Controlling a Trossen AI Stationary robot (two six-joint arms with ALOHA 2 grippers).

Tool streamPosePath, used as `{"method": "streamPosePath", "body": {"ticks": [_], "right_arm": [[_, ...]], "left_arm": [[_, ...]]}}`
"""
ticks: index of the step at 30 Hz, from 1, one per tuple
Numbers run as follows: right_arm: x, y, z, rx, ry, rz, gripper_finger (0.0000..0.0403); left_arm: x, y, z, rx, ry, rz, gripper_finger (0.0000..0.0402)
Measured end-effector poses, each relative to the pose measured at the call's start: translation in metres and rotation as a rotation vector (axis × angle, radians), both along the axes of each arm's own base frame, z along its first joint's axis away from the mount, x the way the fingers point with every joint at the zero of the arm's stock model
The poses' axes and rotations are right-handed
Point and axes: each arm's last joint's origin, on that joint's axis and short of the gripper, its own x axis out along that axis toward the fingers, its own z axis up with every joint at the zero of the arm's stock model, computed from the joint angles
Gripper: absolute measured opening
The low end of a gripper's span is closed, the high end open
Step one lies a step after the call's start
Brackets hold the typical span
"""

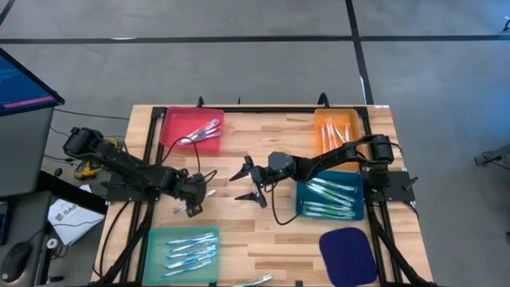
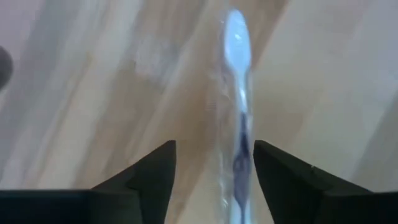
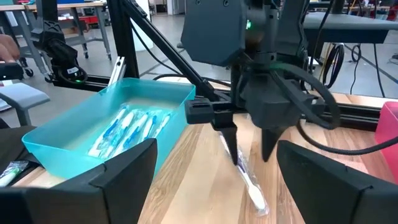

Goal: Pick & Place Toothbrushes
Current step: Put the violet toothbrush into the pink bin

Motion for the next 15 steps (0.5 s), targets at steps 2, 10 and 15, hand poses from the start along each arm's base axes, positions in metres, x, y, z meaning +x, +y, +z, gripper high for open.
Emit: {"method": "streamPosePath", "body": {"ticks": [2, 10, 15], "right_arm": [[0.000, 0.000, 0.000, 0.000, 0.003, 0.000, 0.0325], [0.000, 0.000, -0.002, 0.000, 0.022, 0.000, 0.0325], [0.000, 0.000, -0.002, 0.000, 0.024, 0.000, 0.0325]], "left_arm": [[0.001, 0.000, -0.001, 0.017, 0.000, 0.004, 0.0216], [0.004, -0.001, -0.008, 0.019, 0.029, -0.014, 0.0232], [0.007, -0.002, -0.016, 0.029, 0.068, -0.040, 0.0231]]}}
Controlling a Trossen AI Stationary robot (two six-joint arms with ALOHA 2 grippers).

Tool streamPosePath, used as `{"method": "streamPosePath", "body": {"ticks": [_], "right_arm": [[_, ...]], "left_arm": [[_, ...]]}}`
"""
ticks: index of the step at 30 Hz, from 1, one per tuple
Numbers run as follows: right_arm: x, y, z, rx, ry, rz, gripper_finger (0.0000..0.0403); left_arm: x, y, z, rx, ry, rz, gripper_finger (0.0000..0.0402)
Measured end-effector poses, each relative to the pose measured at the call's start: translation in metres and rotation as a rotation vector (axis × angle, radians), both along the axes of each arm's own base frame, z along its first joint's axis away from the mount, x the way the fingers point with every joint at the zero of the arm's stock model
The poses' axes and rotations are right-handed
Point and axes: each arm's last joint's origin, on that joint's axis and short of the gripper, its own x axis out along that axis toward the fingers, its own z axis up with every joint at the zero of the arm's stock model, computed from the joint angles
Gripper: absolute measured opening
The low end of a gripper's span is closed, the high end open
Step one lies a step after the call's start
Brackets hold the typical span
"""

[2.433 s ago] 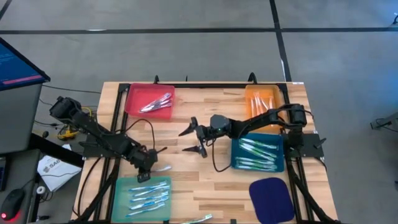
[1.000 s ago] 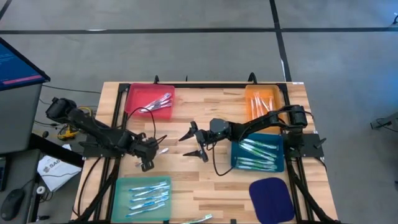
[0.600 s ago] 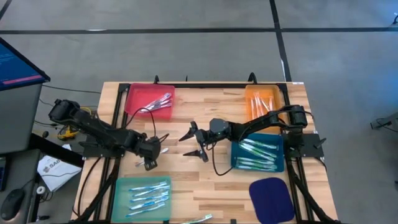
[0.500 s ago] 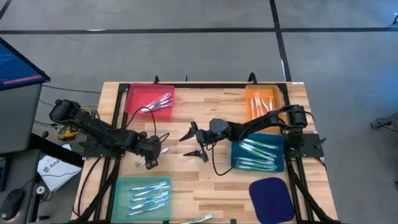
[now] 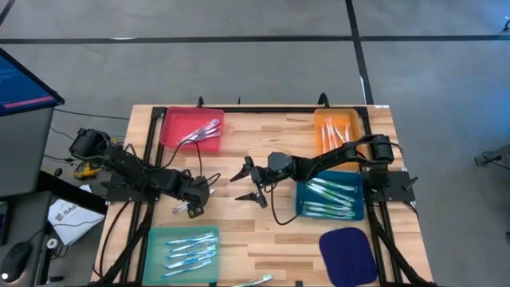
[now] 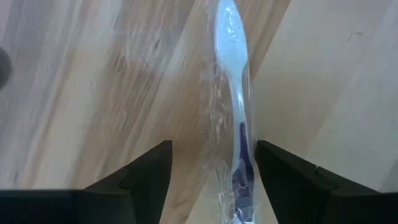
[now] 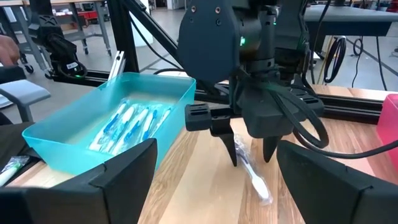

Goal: Pick & Place Toothbrushes
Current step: Put the violet toothbrush into the pink bin

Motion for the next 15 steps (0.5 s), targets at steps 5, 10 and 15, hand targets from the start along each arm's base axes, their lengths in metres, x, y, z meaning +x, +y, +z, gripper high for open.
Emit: {"method": "streamPosePath", "body": {"ticks": [5, 10, 15], "right_arm": [[0.000, 0.000, 0.000, 0.000, 0.005, 0.000, 0.0325], [0.000, 0.000, -0.001, 0.000, 0.013, 0.000, 0.0325], [0.000, 0.000, -0.002, 0.000, 0.018, 0.001, 0.0325]], "left_arm": [[0.001, -0.001, -0.005, 0.003, 0.025, 0.002, 0.0207], [0.000, -0.001, 0.001, -0.018, -0.016, -0.004, 0.0136], [-0.003, 0.001, 0.007, -0.020, -0.040, -0.004, 0.0055]]}}
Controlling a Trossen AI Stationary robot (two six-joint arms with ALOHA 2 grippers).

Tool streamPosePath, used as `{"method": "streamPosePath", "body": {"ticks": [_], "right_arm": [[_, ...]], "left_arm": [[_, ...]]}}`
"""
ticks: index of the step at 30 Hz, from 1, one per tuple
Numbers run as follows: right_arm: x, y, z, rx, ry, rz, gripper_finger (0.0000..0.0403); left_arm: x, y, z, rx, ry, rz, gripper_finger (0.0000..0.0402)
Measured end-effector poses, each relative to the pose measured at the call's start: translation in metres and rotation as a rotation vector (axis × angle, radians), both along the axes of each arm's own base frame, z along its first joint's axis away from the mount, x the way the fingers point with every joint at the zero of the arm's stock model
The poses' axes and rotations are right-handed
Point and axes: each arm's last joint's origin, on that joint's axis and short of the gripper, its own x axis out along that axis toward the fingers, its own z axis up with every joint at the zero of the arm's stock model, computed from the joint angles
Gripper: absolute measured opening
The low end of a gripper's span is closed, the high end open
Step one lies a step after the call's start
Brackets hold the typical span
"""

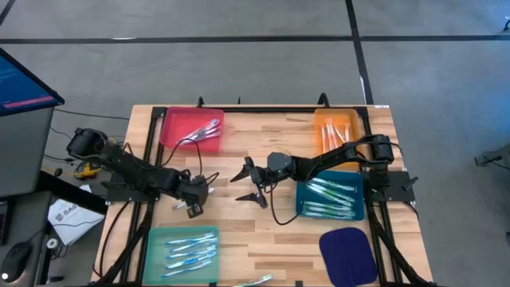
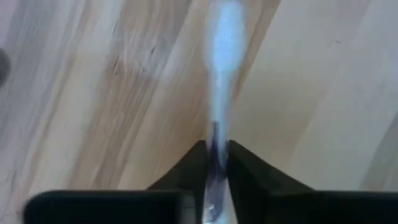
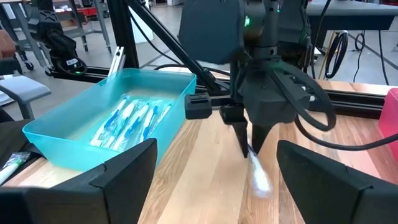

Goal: Pick & Place Toothbrushes
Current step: Put the violet toothbrush into the pink bin

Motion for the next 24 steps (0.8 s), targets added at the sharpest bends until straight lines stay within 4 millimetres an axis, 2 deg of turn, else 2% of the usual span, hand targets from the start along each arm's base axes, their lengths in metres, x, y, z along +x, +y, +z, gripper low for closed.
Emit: {"method": "streamPosePath", "body": {"ticks": [3, 8, 11, 14, 16, 19, 24], "right_arm": [[0.000, 0.000, 0.000, 0.000, 0.004, 0.001, 0.0325], [0.000, 0.003, 0.000, 0.000, 0.003, 0.008, 0.0325], [0.000, 0.003, 0.000, 0.000, 0.003, 0.009, 0.0325], [0.000, 0.003, 0.000, 0.000, 0.003, 0.009, 0.0325], [0.000, 0.003, 0.000, 0.000, 0.003, 0.008, 0.0325], [0.000, 0.003, 0.000, 0.000, 0.003, 0.009, 0.0325], [0.000, 0.005, -0.001, -0.001, 0.008, 0.014, 0.0325]], "left_arm": [[-0.001, 0.000, 0.002, -0.002, -0.012, 0.004, 0.0017], [0.001, 0.003, 0.012, 0.062, -0.044, 0.031, 0.0022], [0.003, 0.007, 0.027, 0.166, -0.004, 0.008, 0.0017], [0.009, 0.014, 0.050, 0.319, 0.020, 0.011, 0.0010], [0.014, 0.023, 0.068, 0.403, 0.018, 0.061, 0.0010], [0.025, 0.049, 0.091, 0.435, -0.016, 0.206, 0.0013], [0.029, 0.097, 0.113, 0.583, 0.045, 0.257, 0.0010]]}}
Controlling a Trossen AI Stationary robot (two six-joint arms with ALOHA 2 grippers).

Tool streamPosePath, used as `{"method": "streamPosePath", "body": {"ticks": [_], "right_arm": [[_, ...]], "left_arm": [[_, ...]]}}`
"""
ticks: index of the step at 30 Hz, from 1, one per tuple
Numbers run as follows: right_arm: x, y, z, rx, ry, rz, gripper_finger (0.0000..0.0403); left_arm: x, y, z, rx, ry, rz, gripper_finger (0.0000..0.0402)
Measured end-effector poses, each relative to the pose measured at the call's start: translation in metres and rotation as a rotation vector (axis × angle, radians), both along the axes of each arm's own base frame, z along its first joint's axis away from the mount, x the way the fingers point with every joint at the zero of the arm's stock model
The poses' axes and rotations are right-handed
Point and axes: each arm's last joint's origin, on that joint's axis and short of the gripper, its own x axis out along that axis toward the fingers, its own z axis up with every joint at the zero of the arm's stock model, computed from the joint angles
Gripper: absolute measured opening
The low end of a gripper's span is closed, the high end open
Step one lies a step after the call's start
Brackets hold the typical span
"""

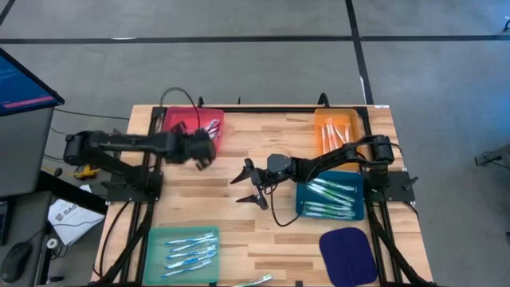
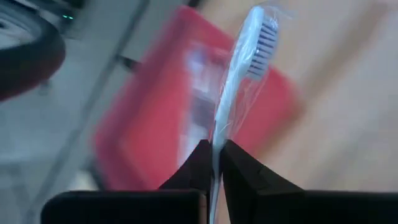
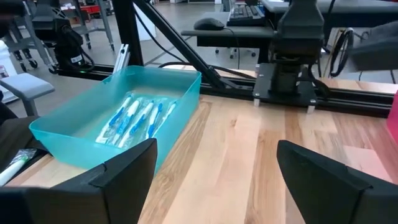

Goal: Pick & Place Toothbrushes
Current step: Put the violet toothbrush into the pink bin

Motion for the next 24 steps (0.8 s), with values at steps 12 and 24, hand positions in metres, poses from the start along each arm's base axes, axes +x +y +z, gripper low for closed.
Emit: {"method": "streamPosePath", "body": {"ticks": [12, 24], "right_arm": [[-0.001, 0.008, -0.002, -0.011, 0.024, 0.025, 0.0325], [-0.002, 0.013, -0.004, -0.023, 0.038, 0.042, 0.0325]], "left_arm": [[-0.017, 0.108, 0.010, -0.043, -0.034, 0.016, 0.0010], [-0.038, 0.125, -0.021, -0.154, 0.040, -0.139, 0.0010]]}}
